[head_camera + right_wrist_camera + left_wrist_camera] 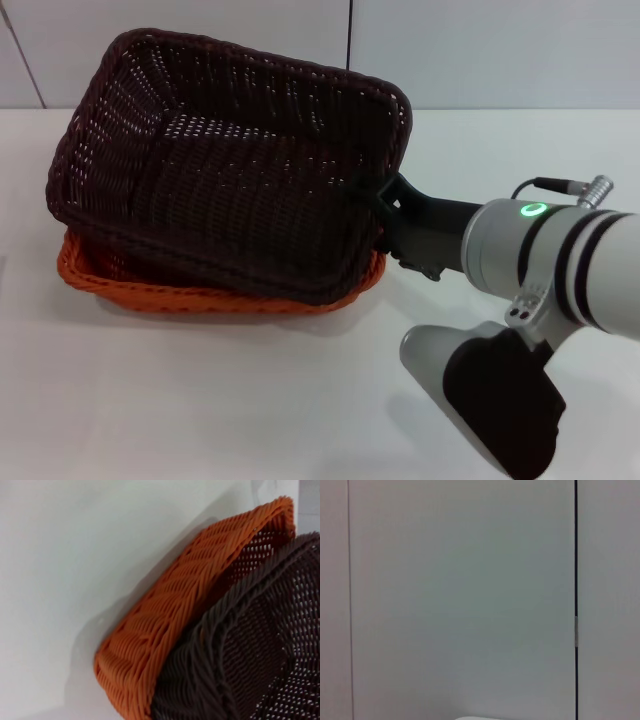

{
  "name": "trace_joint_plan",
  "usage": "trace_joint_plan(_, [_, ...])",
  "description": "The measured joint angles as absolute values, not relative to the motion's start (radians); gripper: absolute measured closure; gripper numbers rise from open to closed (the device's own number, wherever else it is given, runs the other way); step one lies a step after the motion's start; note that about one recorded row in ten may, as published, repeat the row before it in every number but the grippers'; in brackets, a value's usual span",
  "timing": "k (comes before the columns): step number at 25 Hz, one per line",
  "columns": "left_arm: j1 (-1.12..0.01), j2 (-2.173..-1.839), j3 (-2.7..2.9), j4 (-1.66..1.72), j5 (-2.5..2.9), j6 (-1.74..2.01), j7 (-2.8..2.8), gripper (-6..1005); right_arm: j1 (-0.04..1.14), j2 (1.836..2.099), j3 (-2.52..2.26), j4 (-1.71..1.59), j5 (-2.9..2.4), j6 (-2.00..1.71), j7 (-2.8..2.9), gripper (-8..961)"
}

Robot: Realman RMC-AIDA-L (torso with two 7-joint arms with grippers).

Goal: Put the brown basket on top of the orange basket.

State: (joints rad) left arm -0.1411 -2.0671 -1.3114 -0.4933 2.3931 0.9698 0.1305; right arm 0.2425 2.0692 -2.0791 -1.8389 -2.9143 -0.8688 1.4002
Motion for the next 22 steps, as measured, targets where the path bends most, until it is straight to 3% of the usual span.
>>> trace_joint_plan(4, [-0.147,-2.066,-1.312,-0.492,2.395,0.965,0.131,167,0.181,2.073,-2.102,-1.903,-2.917,-0.871,1.4,229])
trace_joint_plan(11, [-0.149,-2.063,-1.307,-0.484,2.402,0.965,0.133,166,0.011,2.079,-2.167,-2.007,-2.917,-0.809,1.398,175])
trace_joint_plan(16, [-0.152,-2.062,-1.31,-0.471,2.403,0.972,0.159,167,-0.062,2.086,-2.17,-1.944,-2.915,-0.487,1.506,144])
trace_joint_plan(22, [-0.16,-2.062,-1.311,-0.467,2.403,0.973,0.163,167,-0.071,2.085,-2.112,-1.747,-2.883,-0.051,1.689,143])
